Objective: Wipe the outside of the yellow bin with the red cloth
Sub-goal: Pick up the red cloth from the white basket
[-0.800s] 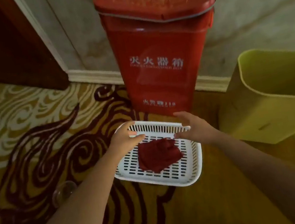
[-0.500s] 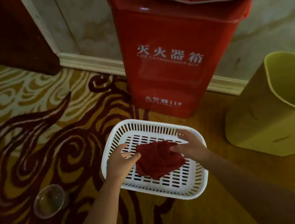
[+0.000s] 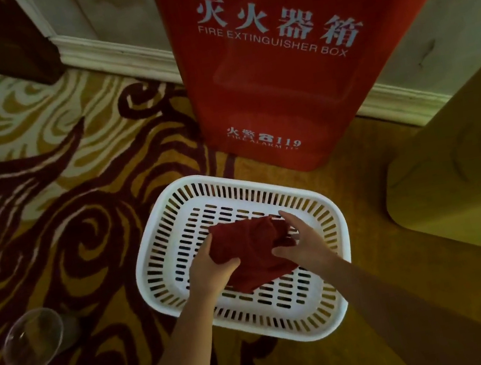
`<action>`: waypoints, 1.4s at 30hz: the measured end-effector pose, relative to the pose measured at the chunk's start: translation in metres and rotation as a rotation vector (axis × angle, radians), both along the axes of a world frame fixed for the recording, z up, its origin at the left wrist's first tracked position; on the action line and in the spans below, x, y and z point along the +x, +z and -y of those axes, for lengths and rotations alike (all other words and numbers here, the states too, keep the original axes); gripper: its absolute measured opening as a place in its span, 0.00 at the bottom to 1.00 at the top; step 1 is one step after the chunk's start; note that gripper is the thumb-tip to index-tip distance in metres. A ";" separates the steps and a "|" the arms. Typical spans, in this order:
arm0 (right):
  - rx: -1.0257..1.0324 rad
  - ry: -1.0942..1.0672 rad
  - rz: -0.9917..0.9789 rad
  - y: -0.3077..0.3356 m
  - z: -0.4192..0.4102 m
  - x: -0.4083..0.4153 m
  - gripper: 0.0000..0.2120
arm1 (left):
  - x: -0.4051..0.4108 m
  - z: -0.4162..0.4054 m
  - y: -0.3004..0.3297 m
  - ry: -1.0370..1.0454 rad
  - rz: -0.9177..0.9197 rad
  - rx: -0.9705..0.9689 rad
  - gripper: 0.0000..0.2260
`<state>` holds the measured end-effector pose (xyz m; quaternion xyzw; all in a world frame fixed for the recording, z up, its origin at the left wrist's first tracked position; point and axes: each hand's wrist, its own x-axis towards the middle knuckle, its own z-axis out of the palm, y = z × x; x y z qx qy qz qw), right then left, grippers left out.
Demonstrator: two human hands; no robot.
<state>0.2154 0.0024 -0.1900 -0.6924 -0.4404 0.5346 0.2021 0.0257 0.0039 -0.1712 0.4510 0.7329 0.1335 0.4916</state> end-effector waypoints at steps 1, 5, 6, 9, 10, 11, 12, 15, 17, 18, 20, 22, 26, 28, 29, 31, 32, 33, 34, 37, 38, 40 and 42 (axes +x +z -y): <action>0.010 0.019 0.044 -0.002 -0.001 -0.003 0.38 | 0.001 0.002 -0.002 0.003 0.008 0.003 0.33; 0.103 0.090 0.195 -0.009 -0.003 -0.017 0.29 | 0.002 0.006 -0.008 0.111 0.033 0.061 0.27; 0.123 0.092 0.229 -0.011 -0.003 -0.018 0.25 | 0.003 0.007 -0.009 0.132 0.026 0.086 0.25; 0.137 0.012 0.232 -0.011 0.000 -0.012 0.15 | 0.003 0.006 -0.005 0.183 0.029 0.114 0.22; 0.132 -0.036 0.209 -0.010 0.001 -0.009 0.13 | 0.003 0.005 -0.004 0.195 0.045 0.108 0.22; 0.131 -0.086 0.184 -0.009 0.002 -0.004 0.12 | 0.004 0.005 -0.002 0.202 0.078 0.099 0.23; 0.133 -0.126 0.172 -0.008 0.004 -0.001 0.11 | 0.006 0.005 0.001 0.204 0.119 0.093 0.23; 0.174 -0.179 0.157 0.003 0.012 0.008 0.11 | 0.012 0.008 0.015 0.221 0.246 0.098 0.23; 0.207 -0.256 0.091 0.018 0.022 0.016 0.12 | 0.015 0.011 0.030 0.241 0.350 0.096 0.22; 0.219 -0.308 0.054 0.029 0.028 0.021 0.14 | 0.017 0.012 0.040 0.243 0.404 0.091 0.22; 0.257 -0.393 -0.032 0.055 0.039 0.035 0.15 | 0.023 0.012 0.067 0.228 0.505 0.085 0.21; 0.290 -0.458 -0.114 0.087 0.049 0.052 0.13 | 0.035 0.010 0.099 0.169 0.593 0.096 0.20; 0.447 -0.507 -0.167 0.157 0.064 0.090 0.05 | 0.078 0.004 0.165 -0.002 0.735 0.170 0.21; 0.536 -0.492 -0.091 0.186 0.075 0.109 0.08 | 0.103 0.007 0.189 -0.074 0.802 0.200 0.22; 0.567 -0.467 -0.019 0.195 0.081 0.117 0.11 | 0.116 0.011 0.198 -0.105 0.829 0.207 0.22; 0.604 -0.415 0.155 0.209 0.095 0.132 0.18 | 0.139 0.019 0.212 -0.168 0.864 0.208 0.22; 0.620 -0.413 0.217 0.213 0.103 0.138 0.20 | 0.150 0.024 0.217 -0.198 0.869 0.205 0.22; 0.634 -0.425 0.254 0.216 0.110 0.144 0.20 | 0.160 0.030 0.222 -0.222 0.872 0.201 0.22; 0.641 -0.433 0.269 0.218 0.116 0.149 0.20 | 0.169 0.035 0.226 -0.238 0.876 0.196 0.22; 0.580 -0.384 0.205 0.219 0.132 0.163 0.29 | 0.186 0.043 0.234 -0.314 0.908 0.161 0.20; 0.533 -0.354 0.216 0.218 0.136 0.169 0.37 | 0.189 0.044 0.236 -0.364 0.914 0.140 0.20; 0.459 -0.254 0.368 0.221 0.143 0.183 0.50 | 0.192 0.043 0.240 -0.473 0.908 0.098 0.20; 0.534 -0.162 0.234 0.230 0.147 0.193 0.52 | 0.195 0.042 0.244 -0.582 0.881 0.072 0.19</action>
